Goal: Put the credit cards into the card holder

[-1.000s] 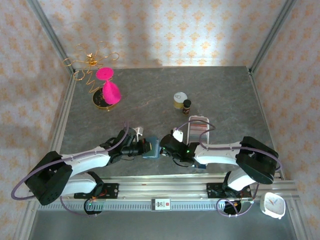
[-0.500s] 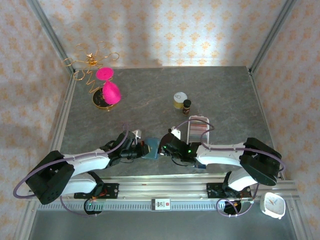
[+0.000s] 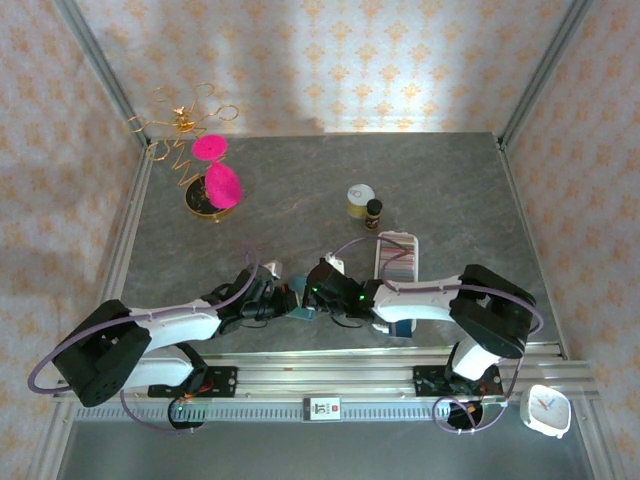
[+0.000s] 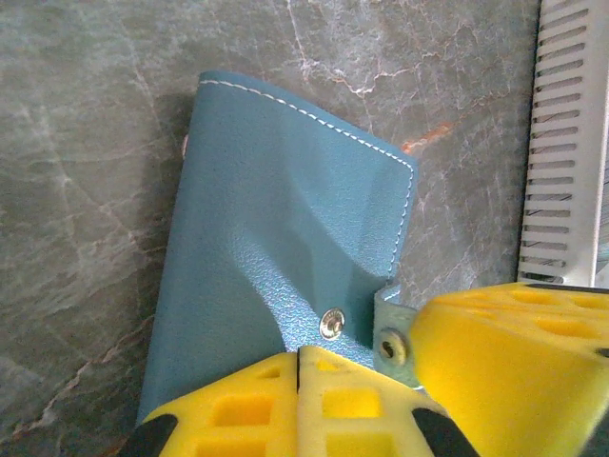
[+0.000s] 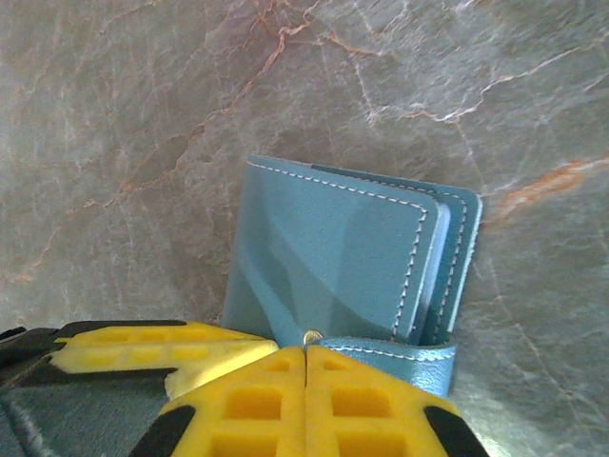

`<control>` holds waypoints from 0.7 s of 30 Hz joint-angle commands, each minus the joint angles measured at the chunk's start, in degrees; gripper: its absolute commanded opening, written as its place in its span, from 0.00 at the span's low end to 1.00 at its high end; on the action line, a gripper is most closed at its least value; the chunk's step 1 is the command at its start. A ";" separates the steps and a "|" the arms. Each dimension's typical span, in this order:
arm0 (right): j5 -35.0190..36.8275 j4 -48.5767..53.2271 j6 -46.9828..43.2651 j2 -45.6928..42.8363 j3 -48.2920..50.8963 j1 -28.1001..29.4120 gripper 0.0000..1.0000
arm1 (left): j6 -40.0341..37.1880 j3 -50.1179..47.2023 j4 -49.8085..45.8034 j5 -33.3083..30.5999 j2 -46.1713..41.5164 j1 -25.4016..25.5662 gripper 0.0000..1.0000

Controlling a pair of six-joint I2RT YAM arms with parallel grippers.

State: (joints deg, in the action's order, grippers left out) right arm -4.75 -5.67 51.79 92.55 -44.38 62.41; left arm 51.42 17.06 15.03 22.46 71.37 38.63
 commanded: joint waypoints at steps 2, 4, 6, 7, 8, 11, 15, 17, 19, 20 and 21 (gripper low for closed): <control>-0.94 -1.01 -0.61 2.68 -2.35 -0.19 0.00 | 0.70 -1.76 -0.01 -1.63 0.27 0.35 0.00; -0.43 -0.32 0.05 3.66 -2.66 -0.27 0.00 | 0.58 -1.77 -0.17 -1.67 0.25 0.42 0.00; -0.19 -0.52 0.73 4.45 -2.58 -0.28 0.00 | 0.55 -2.02 0.15 -1.54 -0.05 0.39 0.00; -0.35 -0.65 0.89 4.79 -2.44 -0.32 0.00 | 0.67 -2.26 0.61 -1.38 -0.17 0.40 0.00; -0.50 -0.75 1.17 5.17 -2.30 -0.43 0.00 | 0.91 -2.61 1.25 -1.06 -0.40 0.43 0.00; -0.61 0.15 1.94 5.96 -1.84 -0.36 0.00 | 0.84 -2.41 0.39 -1.59 -1.28 0.43 0.00; -1.21 0.45 2.66 6.06 -0.42 -0.34 0.00 | 0.85 -2.03 -0.92 -2.74 -2.78 0.38 0.00; -1.61 0.49 2.78 6.08 0.16 -0.28 0.00 | 0.66 -1.86 -1.94 -3.86 -3.43 0.30 0.00; -1.66 0.66 2.83 6.33 0.56 -0.13 0.00 | 1.22 -1.74 -2.60 -4.72 -3.91 0.30 0.00; -1.70 0.96 2.88 6.49 0.70 -0.10 0.00 | 1.27 -1.92 -2.41 -4.77 -4.24 0.29 0.00; -1.70 1.41 2.88 6.66 0.57 -0.02 0.00 | 1.36 -1.86 -3.04 -5.35 -4.64 0.20 0.00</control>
State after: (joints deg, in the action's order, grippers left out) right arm -5.65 -8.03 54.00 96.49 -45.69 62.26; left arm 52.25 15.57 14.33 19.94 68.05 38.63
